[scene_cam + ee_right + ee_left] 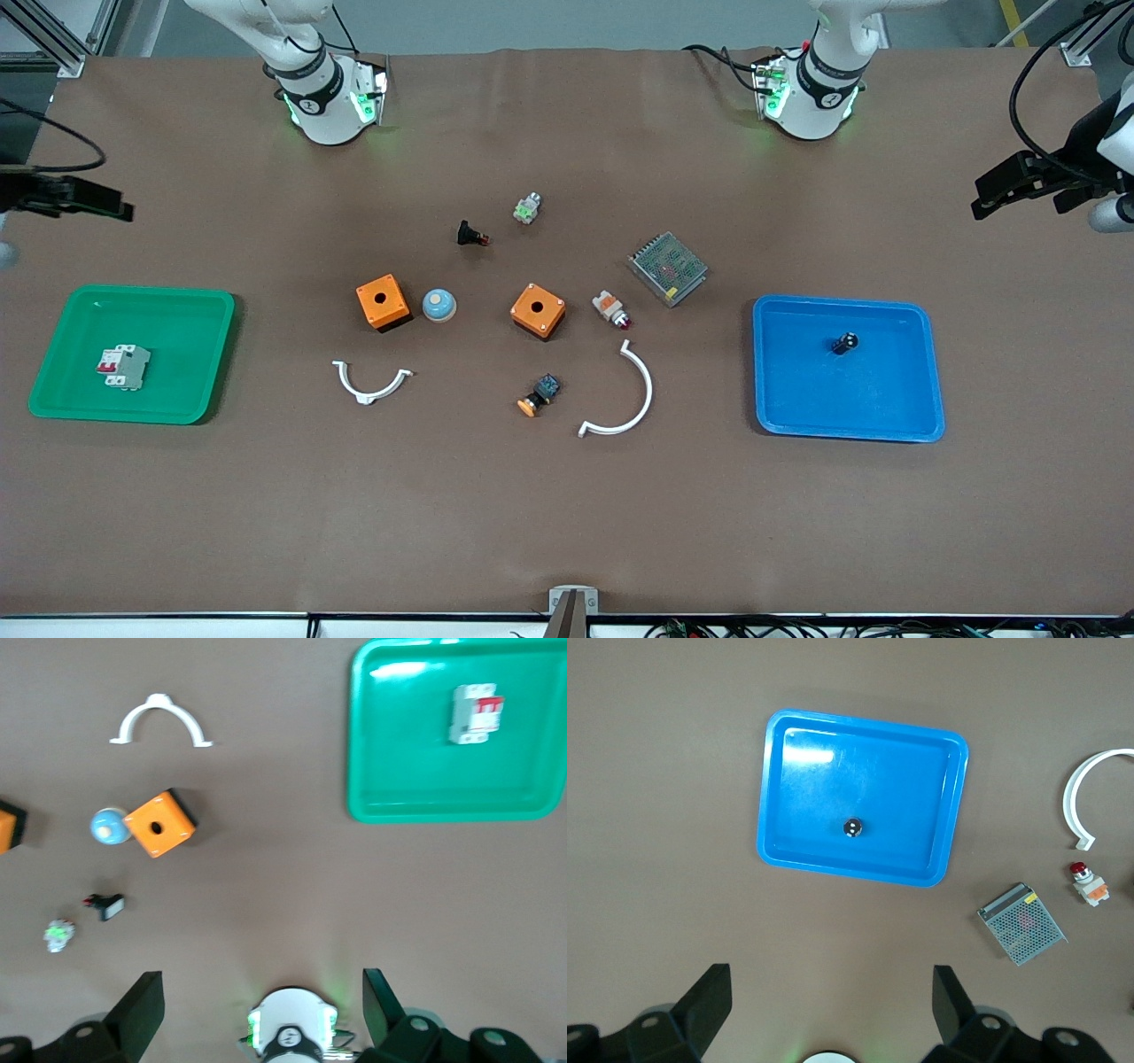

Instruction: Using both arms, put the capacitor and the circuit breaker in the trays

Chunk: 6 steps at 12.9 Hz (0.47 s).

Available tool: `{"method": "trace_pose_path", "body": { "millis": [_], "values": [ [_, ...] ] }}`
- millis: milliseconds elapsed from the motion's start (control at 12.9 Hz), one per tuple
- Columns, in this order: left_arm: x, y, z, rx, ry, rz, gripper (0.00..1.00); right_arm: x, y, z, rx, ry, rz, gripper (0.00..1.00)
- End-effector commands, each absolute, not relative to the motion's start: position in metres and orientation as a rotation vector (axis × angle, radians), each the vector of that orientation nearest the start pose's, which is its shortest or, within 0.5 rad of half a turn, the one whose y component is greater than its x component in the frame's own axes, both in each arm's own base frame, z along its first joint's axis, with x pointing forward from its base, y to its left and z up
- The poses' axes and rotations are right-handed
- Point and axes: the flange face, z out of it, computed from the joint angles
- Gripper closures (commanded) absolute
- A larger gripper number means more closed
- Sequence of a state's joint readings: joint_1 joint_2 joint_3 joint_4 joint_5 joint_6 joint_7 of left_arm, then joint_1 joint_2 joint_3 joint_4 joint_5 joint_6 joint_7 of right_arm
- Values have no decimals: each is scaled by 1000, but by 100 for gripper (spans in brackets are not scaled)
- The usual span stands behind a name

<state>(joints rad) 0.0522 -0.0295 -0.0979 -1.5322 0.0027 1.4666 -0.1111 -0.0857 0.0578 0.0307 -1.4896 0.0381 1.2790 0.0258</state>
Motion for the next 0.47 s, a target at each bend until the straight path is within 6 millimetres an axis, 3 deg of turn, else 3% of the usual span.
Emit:
{"method": "trace_pose_path", "body": {
  "millis": [0, 155, 388],
  "values": [
    [527, -27, 655, -3137, -77, 32, 0, 528, -2, 612, -3034, 132, 390, 1],
    [529, -28, 654, -3133, -72, 33, 0, 531, 5, 615, -3036, 131, 347, 1],
    [530, -31, 651, -3130, -61, 40, 0, 543, -4, 617, -3062, 138, 227, 1]
  ]
}}
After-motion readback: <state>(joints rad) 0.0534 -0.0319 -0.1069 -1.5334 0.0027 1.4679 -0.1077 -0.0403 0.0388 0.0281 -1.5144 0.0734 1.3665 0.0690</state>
